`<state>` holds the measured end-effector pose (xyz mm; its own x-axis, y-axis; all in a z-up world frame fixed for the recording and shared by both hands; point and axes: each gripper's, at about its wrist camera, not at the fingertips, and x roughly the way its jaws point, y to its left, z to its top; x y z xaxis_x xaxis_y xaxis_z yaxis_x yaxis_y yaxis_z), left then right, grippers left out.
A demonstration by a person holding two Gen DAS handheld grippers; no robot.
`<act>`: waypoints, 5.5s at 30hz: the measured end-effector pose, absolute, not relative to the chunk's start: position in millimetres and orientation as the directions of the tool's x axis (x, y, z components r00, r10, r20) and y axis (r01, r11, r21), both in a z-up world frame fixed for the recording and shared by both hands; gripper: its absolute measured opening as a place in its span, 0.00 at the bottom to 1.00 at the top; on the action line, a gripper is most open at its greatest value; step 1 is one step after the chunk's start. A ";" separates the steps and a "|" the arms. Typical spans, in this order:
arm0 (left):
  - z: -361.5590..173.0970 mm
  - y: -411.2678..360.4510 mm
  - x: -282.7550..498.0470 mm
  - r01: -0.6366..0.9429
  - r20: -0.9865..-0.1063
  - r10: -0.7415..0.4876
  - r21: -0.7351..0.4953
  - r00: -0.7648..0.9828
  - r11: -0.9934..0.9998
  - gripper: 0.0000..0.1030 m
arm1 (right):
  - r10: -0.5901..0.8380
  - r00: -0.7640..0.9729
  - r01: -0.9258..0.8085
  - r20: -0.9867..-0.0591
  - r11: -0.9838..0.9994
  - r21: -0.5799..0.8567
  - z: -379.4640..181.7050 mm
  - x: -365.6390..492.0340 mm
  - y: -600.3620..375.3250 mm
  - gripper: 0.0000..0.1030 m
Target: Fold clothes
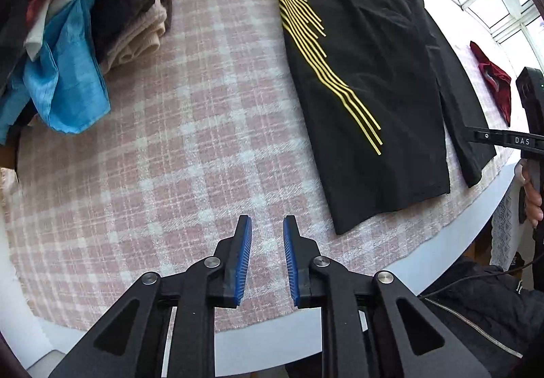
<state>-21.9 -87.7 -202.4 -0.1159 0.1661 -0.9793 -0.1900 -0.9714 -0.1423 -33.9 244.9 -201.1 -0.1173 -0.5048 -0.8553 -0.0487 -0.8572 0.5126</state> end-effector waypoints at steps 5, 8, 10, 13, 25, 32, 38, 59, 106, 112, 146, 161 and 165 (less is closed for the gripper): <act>-190.3 -52.2 -7.6 -0.243 -0.967 0.198 -0.156 -0.161 -0.957 0.16 | -0.469 -0.287 -0.074 -0.835 -0.858 0.508 -163.7 -28.2 311.7 0.20; -172.3 3.9 -2.0 -0.341 -0.940 0.286 -0.212 -0.184 -0.916 0.16 | -0.409 -0.382 -0.163 -0.829 -0.853 0.496 -148.9 -36.9 371.6 0.25; -162.4 47.8 1.2 -0.418 -0.921 0.341 -0.239 -0.188 -0.876 0.17 | -0.375 -0.427 -0.186 -0.823 -0.854 0.486 -140.5 -47.7 404.5 0.25; -148.8 122.8 3.3 -0.527 -0.896 0.408 -0.264 -0.176 -0.808 0.17 | -0.341 -0.460 -0.168 -0.819 -0.873 0.458 -131.3 -71.9 439.9 0.25; -186.3 376.6 1.9 -0.659 -0.905 0.423 -0.290 -0.048 -0.694 0.34 | -0.362 -0.409 0.027 -0.838 -0.922 0.385 -129.0 -184.1 502.7 0.26; -217.5 419.3 -18.6 -0.591 -0.959 0.270 -0.168 -0.088 -0.789 0.39 | -0.417 -0.367 0.128 -0.832 -0.908 0.398 -137.1 -224.0 497.5 0.32; -219.7 406.6 -29.9 -0.515 -0.960 0.267 -0.186 -0.087 -0.837 0.16 | -0.451 -0.360 0.180 -0.817 -0.893 0.413 -150.3 -277.6 475.1 0.38; -118.6 311.1 -28.6 -0.308 -0.772 0.606 -0.539 -0.191 -0.784 0.01 | -0.503 -0.242 -0.039 -0.830 -0.850 0.526 -227.8 -411.5 445.7 0.04; -148.5 56.0 -12.1 -0.327 -0.800 0.546 -0.461 -0.248 -0.825 0.01 | -0.133 -0.270 -0.366 -0.954 -0.902 0.229 -196.1 -307.8 380.7 0.39; -150.4 54.6 -14.1 -0.319 -0.806 0.540 -0.460 -0.242 -0.829 0.01 | -0.181 -0.260 -0.367 -0.949 -0.890 0.270 -220.5 -314.0 376.1 0.24; -227.7 -96.1 -6.5 0.095 -0.831 0.443 -0.498 -0.336 -0.862 0.02 | -0.105 -0.303 0.237 -0.947 -0.971 0.031 -190.7 -423.3 36.6 0.09; -190.8 -97.0 -33.7 0.024 -0.870 0.363 -0.392 -0.335 -0.919 0.02 | -0.220 -0.421 0.307 -0.880 -0.948 0.090 -106.6 -357.0 104.8 0.22; -187.8 -87.5 -77.3 -0.051 -0.869 0.365 -0.370 -0.334 -0.928 0.02 | -0.135 -0.416 0.203 -0.899 -0.978 0.053 -143.6 -292.5 173.1 0.25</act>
<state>-77.3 -87.5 -187.8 -0.3342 0.3648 -0.8690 -0.0511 -0.9277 -0.3698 -292.5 173.1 -143.6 -0.4156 -0.1348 -0.8995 0.2031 -0.9777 0.0527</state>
